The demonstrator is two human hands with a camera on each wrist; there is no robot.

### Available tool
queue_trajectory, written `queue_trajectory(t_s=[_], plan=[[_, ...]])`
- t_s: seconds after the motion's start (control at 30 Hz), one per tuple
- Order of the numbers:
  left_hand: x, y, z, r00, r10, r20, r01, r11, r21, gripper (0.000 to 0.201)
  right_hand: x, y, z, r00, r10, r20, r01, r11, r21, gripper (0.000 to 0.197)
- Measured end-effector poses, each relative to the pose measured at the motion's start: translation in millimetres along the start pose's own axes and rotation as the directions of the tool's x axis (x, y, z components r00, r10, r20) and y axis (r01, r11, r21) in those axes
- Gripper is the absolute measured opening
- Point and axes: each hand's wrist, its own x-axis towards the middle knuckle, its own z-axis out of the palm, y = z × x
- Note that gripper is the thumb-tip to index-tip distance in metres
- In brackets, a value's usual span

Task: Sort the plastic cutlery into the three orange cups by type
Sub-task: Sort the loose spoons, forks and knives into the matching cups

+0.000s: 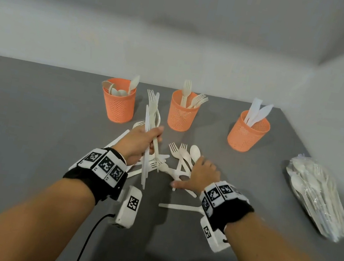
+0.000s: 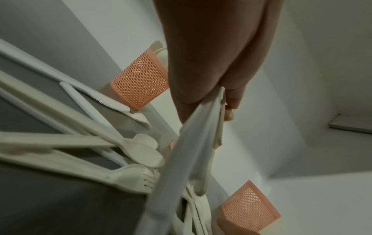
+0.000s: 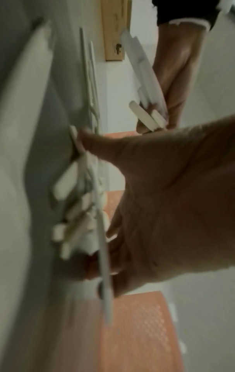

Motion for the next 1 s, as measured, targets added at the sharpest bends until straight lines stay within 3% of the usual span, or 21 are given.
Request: queue_trajectory(t_s=[0.07, 0.27, 0.43, 0.57, 0.77, 0.87, 0.93, 1.0], plan=[[-1, -1, 0, 1.0, -0.015, 0.004, 0.015, 1.0, 0.005, 0.037, 8, -8, 4, 0.998, -0.001, -0.062, 0.001, 1.0, -0.011, 0.11], [-8, -5, -11, 0.999, -0.033, -0.014, 0.032, 0.997, -0.067, 0.034, 41, -5, 1, 0.993, 0.098, -0.065, -0.092, 0.992, 0.083, 0.044], [-17, -8, -13, 0.997, -0.066, 0.026, 0.069, 0.986, -0.149, 0.028, 46, 3, -7, 0.992, 0.125, -0.013, -0.122, 0.983, 0.138, 0.031], [-19, -12, -8, 0.993, -0.084, 0.083, 0.098, 0.976, -0.192, 0.023, 44, 2, -7, 0.996, 0.094, -0.009, -0.093, 0.993, 0.075, 0.038], [-15, -18, 6, 0.997, -0.071, -0.015, 0.065, 0.965, -0.253, 0.027, 21, 18, -31, 0.992, -0.122, 0.027, 0.111, 0.961, 0.253, 0.021], [-11, -17, 20, 0.997, -0.067, -0.042, 0.051, 0.955, -0.293, 0.028, 6, 12, -53, 0.974, -0.217, -0.069, 0.216, 0.788, 0.576, 0.012], [-10, -14, 34, 0.997, -0.066, -0.031, 0.054, 0.957, -0.284, 0.027, -4, 5, -64, 0.961, -0.26, -0.093, 0.233, 0.582, 0.779, 0.014], [-11, -9, 47, 0.999, -0.047, 0.017, 0.05, 0.967, -0.251, 0.038, -13, -2, -69, 0.932, -0.353, -0.085, 0.22, 0.363, 0.906, 0.015]])
